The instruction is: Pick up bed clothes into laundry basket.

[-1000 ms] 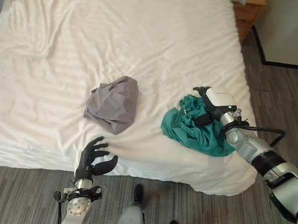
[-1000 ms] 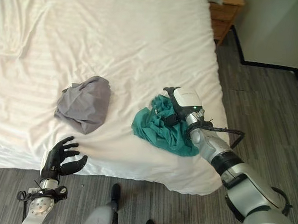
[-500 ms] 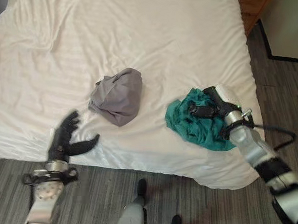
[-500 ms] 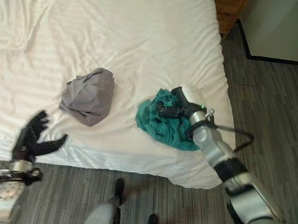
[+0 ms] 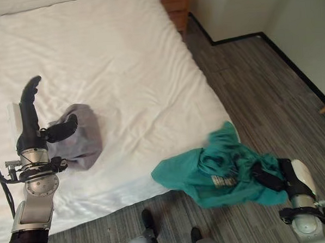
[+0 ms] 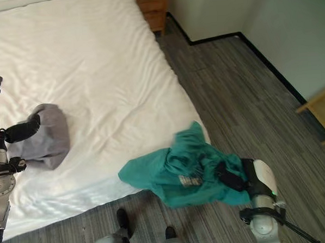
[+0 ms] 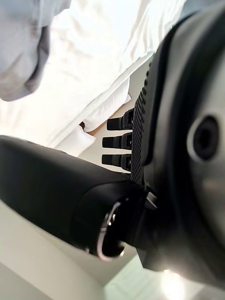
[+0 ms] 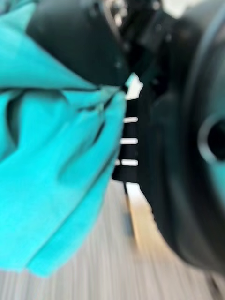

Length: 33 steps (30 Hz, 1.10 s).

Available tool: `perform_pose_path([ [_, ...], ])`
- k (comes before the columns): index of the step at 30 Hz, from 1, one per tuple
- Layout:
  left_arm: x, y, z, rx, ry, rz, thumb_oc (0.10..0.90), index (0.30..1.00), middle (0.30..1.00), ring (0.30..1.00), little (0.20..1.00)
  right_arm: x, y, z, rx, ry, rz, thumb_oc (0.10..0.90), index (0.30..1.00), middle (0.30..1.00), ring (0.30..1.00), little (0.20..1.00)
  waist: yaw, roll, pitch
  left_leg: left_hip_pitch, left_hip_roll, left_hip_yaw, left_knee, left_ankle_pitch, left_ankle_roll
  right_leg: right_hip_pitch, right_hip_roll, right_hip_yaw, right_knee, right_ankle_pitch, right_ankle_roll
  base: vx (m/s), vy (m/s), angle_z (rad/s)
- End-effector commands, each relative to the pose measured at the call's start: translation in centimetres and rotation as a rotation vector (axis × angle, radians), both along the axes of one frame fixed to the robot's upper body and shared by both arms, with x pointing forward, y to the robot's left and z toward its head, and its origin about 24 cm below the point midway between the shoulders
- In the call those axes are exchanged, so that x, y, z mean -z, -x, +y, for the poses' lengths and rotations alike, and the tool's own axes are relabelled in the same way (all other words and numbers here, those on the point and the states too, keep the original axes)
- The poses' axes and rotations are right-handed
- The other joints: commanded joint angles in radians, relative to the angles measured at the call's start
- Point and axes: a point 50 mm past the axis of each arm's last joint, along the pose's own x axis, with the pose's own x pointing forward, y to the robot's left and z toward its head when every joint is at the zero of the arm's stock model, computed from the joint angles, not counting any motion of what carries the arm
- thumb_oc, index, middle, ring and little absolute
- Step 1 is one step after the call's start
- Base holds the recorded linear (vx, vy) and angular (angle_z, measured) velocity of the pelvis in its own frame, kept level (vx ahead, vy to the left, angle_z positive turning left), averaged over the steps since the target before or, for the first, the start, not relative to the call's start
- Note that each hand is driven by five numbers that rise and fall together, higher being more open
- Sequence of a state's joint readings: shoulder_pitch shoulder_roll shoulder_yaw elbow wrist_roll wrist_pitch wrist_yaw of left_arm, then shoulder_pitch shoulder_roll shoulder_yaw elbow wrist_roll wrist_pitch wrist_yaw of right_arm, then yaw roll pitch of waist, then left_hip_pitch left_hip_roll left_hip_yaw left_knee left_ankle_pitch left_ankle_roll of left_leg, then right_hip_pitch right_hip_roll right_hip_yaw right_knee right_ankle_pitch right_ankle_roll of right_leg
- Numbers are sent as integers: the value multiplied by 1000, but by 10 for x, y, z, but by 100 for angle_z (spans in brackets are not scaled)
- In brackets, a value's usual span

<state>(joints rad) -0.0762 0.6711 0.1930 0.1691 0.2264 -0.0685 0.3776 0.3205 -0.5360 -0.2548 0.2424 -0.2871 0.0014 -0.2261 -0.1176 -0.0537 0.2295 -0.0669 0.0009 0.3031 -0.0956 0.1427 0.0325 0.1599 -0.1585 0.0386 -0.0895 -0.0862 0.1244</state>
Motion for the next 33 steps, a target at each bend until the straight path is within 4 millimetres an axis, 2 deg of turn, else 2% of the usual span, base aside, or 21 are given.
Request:
perform_pose_path([
  [1,-17,1,29,-179,-242,49,800,900,900,900,900,-51,-22,-26,87,100,-274,400,300,300,300,300,18,8,-96,99,80,-34,8,-162,-83,1,-73,-54,30,68,102,51,37,-31],
  [9,16,17,64,-384,-404,362,800,900,900,900,900,-51,-6,-44,167,128,-229,400,300,300,300,300,-3,9,-101,115,81,-6,8,-175,-82,-7,-75,-24,17,82,105,18,27,-15],
  [11,30,25,76,-418,-430,498,800,900,900,900,900,-49,-1,-49,182,129,-201,400,300,300,300,300,-15,13,-102,120,80,3,8,-177,-82,-13,-73,-17,17,86,108,34,48,-18],
  [12,50,34,84,-429,-433,636,400,300,300,300,300,-50,-2,-48,172,122,-196,400,300,300,300,300,-27,14,-100,124,79,7,8,-179,-79,-17,-71,-9,20,87,109,35,63,-13],
  [13,70,42,93,-450,-415,764,400,300,300,300,300,-51,-10,-43,129,116,-202,400,300,300,300,300,-40,16,-99,129,80,18,8,-180,-77,-27,-66,8,28,90,111,29,49,-12],
  [14,71,41,93,-450,-415,763,400,300,300,300,300,-51,-10,-42,129,116,-202,400,300,300,300,300,-39,16,-98,130,80,19,8,-180,-77,-28,-66,10,28,90,111,17,40,-17],
  [16,90,45,89,-441,-359,820,400,300,300,300,300,-54,-14,-37,89,114,-218,400,300,300,300,300,-49,15,-96,137,79,31,8,-183,-76,-36,-60,28,34,92,110,25,36,-23],
  [18,90,37,83,-409,-346,783,400,300,300,300,300,-58,-14,-34,69,120,-238,400,300,300,300,300,-59,15,-94,142,78,37,8,-186,-74,-43,-55,42,35,93,110,26,52,-16],
  [19,84,28,77,-380,-353,742,400,300,300,300,300,-60,-14,-34,68,123,-247,400,300,300,300,300,-62,15,-94,144,77,39,8,-187,-73,-44,-55,45,34,93,110,45,60,-9],
  [21,52,1,58,-290,-388,546,400,300,300,300,300,-62,-12,-36,82,110,-281,400,300,300,300,300,-67,11,-89,144,75,36,8,-188,-70,-42,-59,45,32,95,111,19,39,-8],
  [22,-7,-16,34,-207,-425,219,400,300,300,300,300,-52,-1,-33,109,62,-271,400,300,300,300,300,-69,6,-79,139,70,25,8,-196,-68,-44,-66,40,40,100,113,-32,6,-7],
  [23,-7,-15,35,-210,-426,220,400,300,300,300,300,-52,-2,-33,107,61,-271,400,300,300,300,300,-70,5,-79,135,72,26,8,-186,-69,-49,-64,42,41,106,111,-30,-1,-8],
  [24,-29,-15,28,-202,-421,95,400,300,300,300,300,-45,3,-30,116,39,-259,400,300,300,300,300,-75,5,-77,125,74,26,8,-183,-69,-61,-64,44,44,112,111,-82,-22,-1],
  [25,-56,-15,20,-196,-433,-60,400,300,300,300,300,-34,8,-25,127,1,-239,400,300,300,300,300,-88,1,-72,112,70,26,8,-182,-70,-77,-67,49,51,129,116,-152,-19,-2],
  [26,-106,-14,2,-176,-456,-320,400,300,300,300,300,-15,11,-16,144,-66,-202,400,300,300,300,300,-108,4,-63,86,73,34,8,-183,-70,-104,-66,61,48,135,121,-163,-25,0],
  [27,-107,-13,3,-179,-458,-322,400,300,300,300,300,-15,10,-15,142,-68,-205,400,300,300,300,300,-107,3,-62,80,76,37,8,-172,-70,-112,-62,64,49,143,119,-198,-35,-4],
  [29,-151,-3,-24,-106,-464,-582,400,300,300,300,300,-3,-3,-1,119,-132,-212,400,300,300,300,300,-103,15,-49,55,101,77,8,-158,-72,-145,-57,36,53,151,116,-176,-57,-14],
  [30,-151,-2,-24,-107,-464,-583,400,300,300,300,300,-3,-3,0,118,-132,-213,400,300,300,300,300,-101,16,-49,53,103,79,8,-156,-72,-149,-55,38,54,153,115,-241,-92,-63],
  [31,-182,19,-57,29,-450,-839,400,300,300,300,300,1,-17,18,43,-159,-216,400,300,300,300,300,-65,28,-48,42,144,143,8,-140,-81,-139,-64,-111,99,112,102,-175,-70,-106],
  [32,-182,20,-57,28,-450,-840,400,300,300,300,300,1,-18,18,42,-159,-217,400,300,300,300,300,-64,29,-46,40,147,146,8,-132,-82,-144,-61,-109,101,115,99,-237,-69,-137],
  [33,-186,27,-67,71,-434,-900,400,300,300,300,300,-1,-23,23,15,-156,-228,400,300,300,300,300,-50,31,-46,40,161,175,8,-121,-84,-136,-66,-154,121,96,93,-161,-21,-123],
])
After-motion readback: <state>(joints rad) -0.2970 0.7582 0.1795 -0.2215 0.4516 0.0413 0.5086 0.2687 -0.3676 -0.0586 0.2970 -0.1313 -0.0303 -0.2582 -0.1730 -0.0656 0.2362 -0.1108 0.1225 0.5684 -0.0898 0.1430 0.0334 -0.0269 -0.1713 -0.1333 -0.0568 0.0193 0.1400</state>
